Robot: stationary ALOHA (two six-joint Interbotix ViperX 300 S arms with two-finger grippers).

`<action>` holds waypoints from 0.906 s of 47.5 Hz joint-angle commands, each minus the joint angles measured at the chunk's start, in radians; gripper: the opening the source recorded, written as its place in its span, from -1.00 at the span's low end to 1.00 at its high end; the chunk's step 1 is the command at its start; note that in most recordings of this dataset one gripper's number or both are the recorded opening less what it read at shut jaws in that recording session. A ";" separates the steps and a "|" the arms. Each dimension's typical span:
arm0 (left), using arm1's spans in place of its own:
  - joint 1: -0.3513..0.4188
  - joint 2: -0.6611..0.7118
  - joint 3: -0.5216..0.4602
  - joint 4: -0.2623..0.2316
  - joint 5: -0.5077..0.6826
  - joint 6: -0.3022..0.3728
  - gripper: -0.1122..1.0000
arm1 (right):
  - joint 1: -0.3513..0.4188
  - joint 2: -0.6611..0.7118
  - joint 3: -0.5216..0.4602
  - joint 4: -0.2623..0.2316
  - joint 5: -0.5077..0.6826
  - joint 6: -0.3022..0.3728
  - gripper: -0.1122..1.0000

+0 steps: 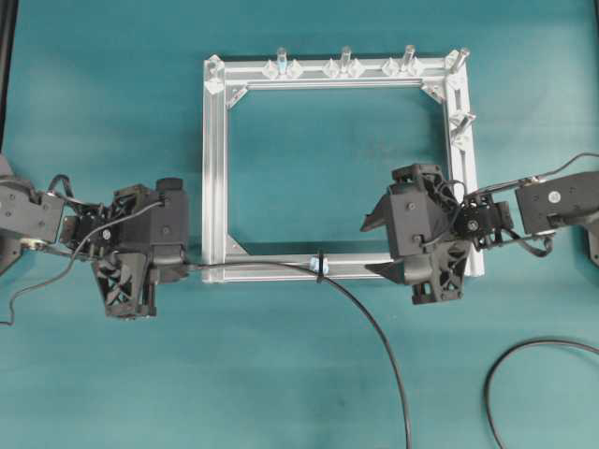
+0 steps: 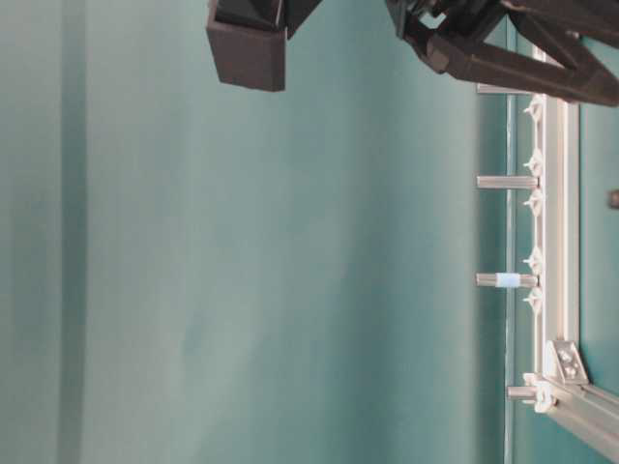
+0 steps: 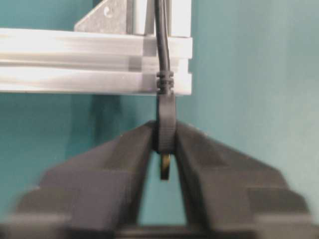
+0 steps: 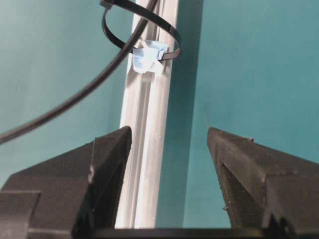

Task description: Insert the wire through the string loop located in the center.

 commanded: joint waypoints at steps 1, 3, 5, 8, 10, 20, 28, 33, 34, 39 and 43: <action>-0.006 -0.017 -0.021 0.003 0.025 0.000 -0.13 | 0.003 -0.025 -0.008 0.000 -0.005 -0.002 0.37; -0.006 -0.025 -0.023 0.003 0.037 0.002 0.10 | 0.003 -0.023 -0.008 0.002 -0.003 0.000 0.37; -0.006 -0.031 -0.023 0.003 0.040 0.003 0.34 | 0.003 -0.023 -0.008 0.000 -0.003 0.000 0.37; -0.006 -0.043 -0.025 0.003 0.043 0.003 0.39 | 0.003 -0.023 -0.008 0.000 -0.003 -0.002 0.37; -0.006 -0.054 -0.025 0.003 0.046 0.003 0.29 | 0.003 -0.023 -0.008 0.000 -0.003 -0.002 0.37; -0.002 -0.133 -0.025 0.005 0.057 0.003 0.27 | 0.003 -0.023 -0.009 0.000 -0.005 -0.002 0.37; 0.009 -0.187 -0.028 0.014 0.058 0.005 0.26 | 0.003 -0.025 -0.017 0.000 -0.003 -0.002 0.37; 0.015 -0.207 -0.028 0.014 0.061 0.005 0.27 | 0.003 -0.037 -0.017 0.000 -0.005 -0.002 0.37; 0.017 -0.210 -0.028 0.014 0.061 0.006 0.26 | 0.003 -0.041 -0.017 0.000 -0.003 -0.002 0.37; 0.018 -0.221 -0.029 0.014 0.063 0.006 0.26 | 0.003 -0.064 -0.015 0.000 -0.003 -0.002 0.37; 0.020 -0.229 -0.032 0.014 0.063 0.008 0.26 | 0.003 -0.087 -0.009 0.000 -0.003 -0.002 0.37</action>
